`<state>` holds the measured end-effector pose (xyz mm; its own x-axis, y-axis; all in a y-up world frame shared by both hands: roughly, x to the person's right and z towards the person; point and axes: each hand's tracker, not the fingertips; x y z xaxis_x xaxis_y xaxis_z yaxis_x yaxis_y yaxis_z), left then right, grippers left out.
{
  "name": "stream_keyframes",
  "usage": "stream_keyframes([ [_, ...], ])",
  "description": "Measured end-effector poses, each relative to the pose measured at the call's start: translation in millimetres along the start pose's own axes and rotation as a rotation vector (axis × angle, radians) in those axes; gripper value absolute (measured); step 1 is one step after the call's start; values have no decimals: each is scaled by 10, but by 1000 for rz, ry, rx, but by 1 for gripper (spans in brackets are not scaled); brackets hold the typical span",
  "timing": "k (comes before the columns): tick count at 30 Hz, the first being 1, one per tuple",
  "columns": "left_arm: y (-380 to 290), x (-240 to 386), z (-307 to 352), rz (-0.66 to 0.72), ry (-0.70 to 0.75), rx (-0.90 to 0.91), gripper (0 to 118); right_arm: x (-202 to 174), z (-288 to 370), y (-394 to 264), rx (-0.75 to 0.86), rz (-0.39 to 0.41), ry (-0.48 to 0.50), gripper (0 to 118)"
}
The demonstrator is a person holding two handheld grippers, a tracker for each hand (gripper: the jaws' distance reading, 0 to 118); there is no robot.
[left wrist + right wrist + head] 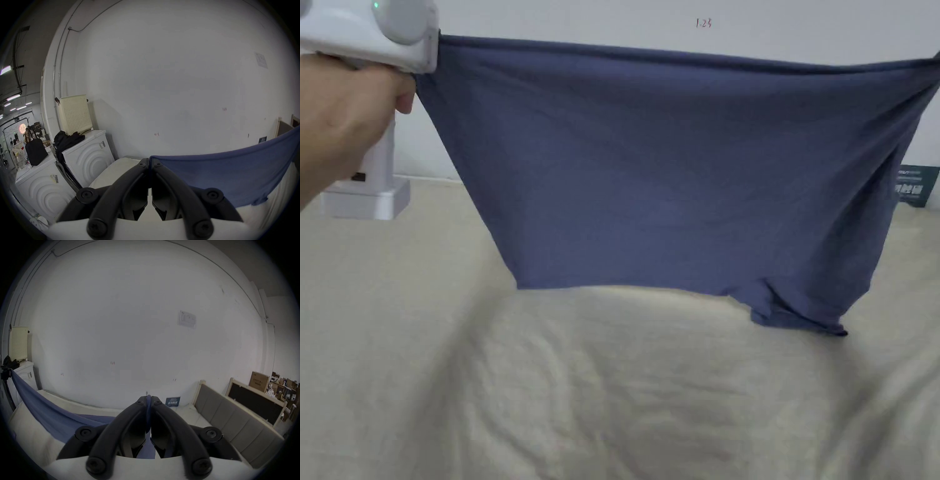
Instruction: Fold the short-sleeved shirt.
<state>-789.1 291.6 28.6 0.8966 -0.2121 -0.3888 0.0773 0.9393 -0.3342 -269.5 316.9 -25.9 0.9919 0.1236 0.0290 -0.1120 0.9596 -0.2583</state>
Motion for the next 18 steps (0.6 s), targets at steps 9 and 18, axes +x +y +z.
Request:
stream_keyframes([
  [9, -1907, 66, 485, -58, -91, -283, 1, 15, 497, -1936, -259, -72, 78, 4],
  [18, -3412, -319, 1604, -25, -161, -547, 1, 99, 1739, -3528, -473, -51, 95, 4],
])
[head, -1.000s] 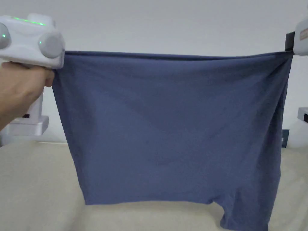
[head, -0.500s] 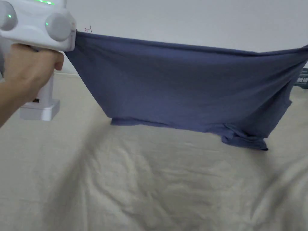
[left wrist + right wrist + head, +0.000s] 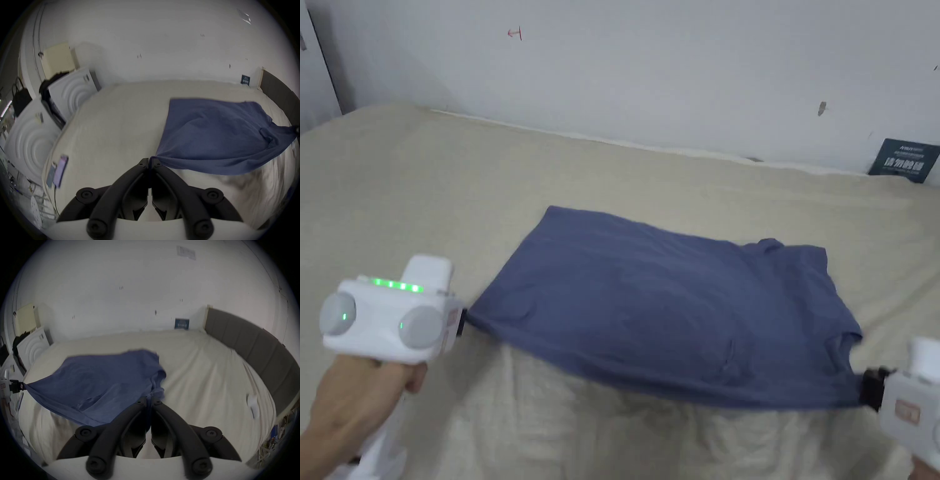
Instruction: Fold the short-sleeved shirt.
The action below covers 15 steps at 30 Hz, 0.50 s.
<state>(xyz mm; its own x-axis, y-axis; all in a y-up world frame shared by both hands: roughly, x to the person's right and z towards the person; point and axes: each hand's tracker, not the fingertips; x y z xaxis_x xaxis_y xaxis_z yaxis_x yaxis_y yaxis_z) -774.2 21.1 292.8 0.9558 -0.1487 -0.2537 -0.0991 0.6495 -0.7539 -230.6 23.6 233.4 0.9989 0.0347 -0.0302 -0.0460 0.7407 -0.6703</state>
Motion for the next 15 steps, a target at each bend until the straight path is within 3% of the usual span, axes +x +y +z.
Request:
stream_keyframes([
  [7, -966, -248, 329, 67, -13, -57, 1, 219, 430, -863, -71, -79, 23, 4],
  [15, -1498, -418, 746, 77, -80, -84, 1, 418, 760, -1311, -105, -149, 21, 4],
])
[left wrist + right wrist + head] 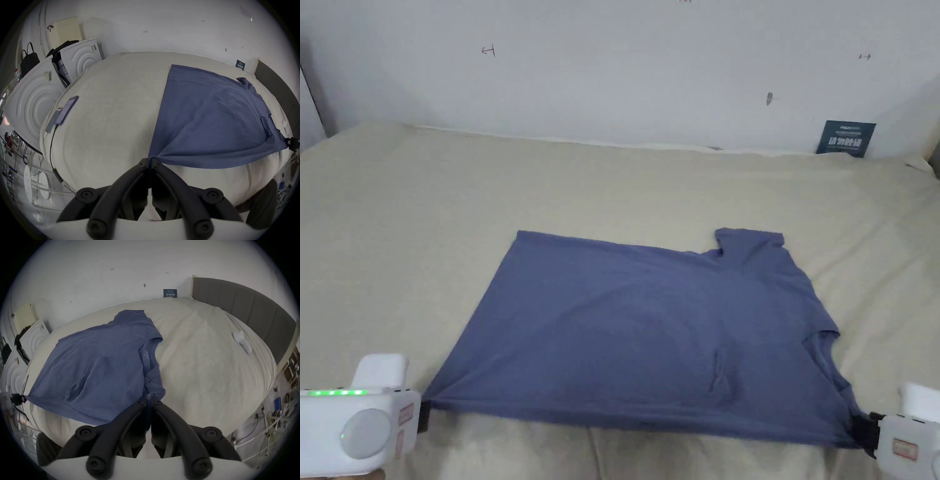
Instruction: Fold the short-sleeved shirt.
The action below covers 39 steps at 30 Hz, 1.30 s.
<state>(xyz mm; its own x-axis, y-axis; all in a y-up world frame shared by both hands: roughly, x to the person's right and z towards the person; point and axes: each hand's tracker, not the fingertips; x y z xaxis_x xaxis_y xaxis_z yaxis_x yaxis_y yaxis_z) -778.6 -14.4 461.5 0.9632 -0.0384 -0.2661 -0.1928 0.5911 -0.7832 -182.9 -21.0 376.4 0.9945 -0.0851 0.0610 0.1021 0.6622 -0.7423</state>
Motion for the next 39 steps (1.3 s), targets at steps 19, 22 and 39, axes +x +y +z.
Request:
stream_keyframes([
  [19, -563, -378, 413, 106, -32, -3, 115, 25, 618, -478, -65, -114, -133, 112],
  [22, -607, -437, 473, 123, -79, -20, 35, -41, 733, -655, -35, -108, -182, 0],
  [39, -340, -245, -191, 105, -119, -75, 108, -124, 695, -541, -73, 42, -151, 0],
])
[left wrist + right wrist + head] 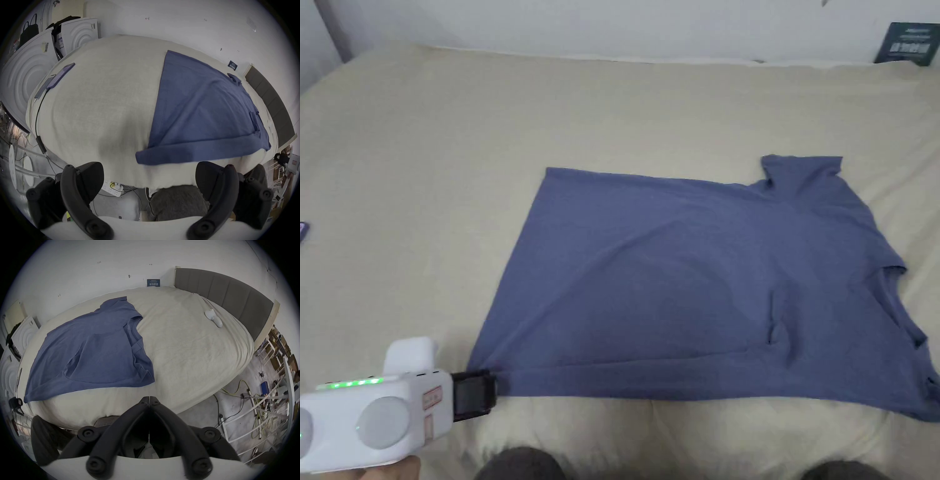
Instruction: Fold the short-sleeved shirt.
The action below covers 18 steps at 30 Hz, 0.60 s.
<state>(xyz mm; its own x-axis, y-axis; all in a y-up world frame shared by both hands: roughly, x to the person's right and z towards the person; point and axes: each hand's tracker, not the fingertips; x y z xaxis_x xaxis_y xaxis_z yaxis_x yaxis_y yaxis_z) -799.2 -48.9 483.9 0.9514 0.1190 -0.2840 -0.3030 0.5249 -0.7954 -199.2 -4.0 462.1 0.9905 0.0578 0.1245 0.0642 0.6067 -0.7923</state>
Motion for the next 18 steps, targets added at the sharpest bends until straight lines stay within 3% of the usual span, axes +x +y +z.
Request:
stream_keyframes([
  [1, -15, 37, 31, -8, -20, -10, 89, 0, -25, 22, -2, 6, 3, 0],
  [2, -13, 75, 4, -35, -15, -30, 7, 16, -71, 40, -7, 6, 7, 0],
  [3, -44, 101, -4, -1, -51, 9, 0, 32, -106, 58, 0, 8, 10, 0],
  [4, -30, 132, -3, -46, 18, -2, 0, 53, -150, 75, 18, 5, 24, 2],
  [5, -55, 172, 30, -55, 17, 6, 0, 63, -192, 98, 27, 4, 18, 35],
  [6, -64, 195, 36, -55, 14, 9, 0, 118, -314, 119, 23, -3, 26, 84],
  [7, -51, 205, 29, -57, 12, 3, 0, 160, -449, 152, -16, -1, 91, 118],
  [8, -45, 214, 22, -55, 18, 4, 0, 159, -462, 173, 19, -20, 86, 117],
  [11, -47, 361, 145, -29, 31, -5, 0, 37, -667, 196, -76, 39, 104, 111],
  [12, -48, 375, 150, -16, 28, -17, 0, 23, -686, 182, -55, 35, 97, 100],
  [13, 13, 270, 119, -9, 30, -22, 0, 2, -712, 184, -41, 38, 84, 81],
  [14, 31, 252, 116, -3, 38, -23, 0, 31, -753, 209, -41, 52, 75, 43],
  [15, 45, 246, 120, 5, 41, -24, 0, 56, -781, 207, -42, 55, 76, 15],
  [18, 63, 218, 108, 49, 9, -72, 0, 90, -714, 176, -38, 34, 93, 9],
])
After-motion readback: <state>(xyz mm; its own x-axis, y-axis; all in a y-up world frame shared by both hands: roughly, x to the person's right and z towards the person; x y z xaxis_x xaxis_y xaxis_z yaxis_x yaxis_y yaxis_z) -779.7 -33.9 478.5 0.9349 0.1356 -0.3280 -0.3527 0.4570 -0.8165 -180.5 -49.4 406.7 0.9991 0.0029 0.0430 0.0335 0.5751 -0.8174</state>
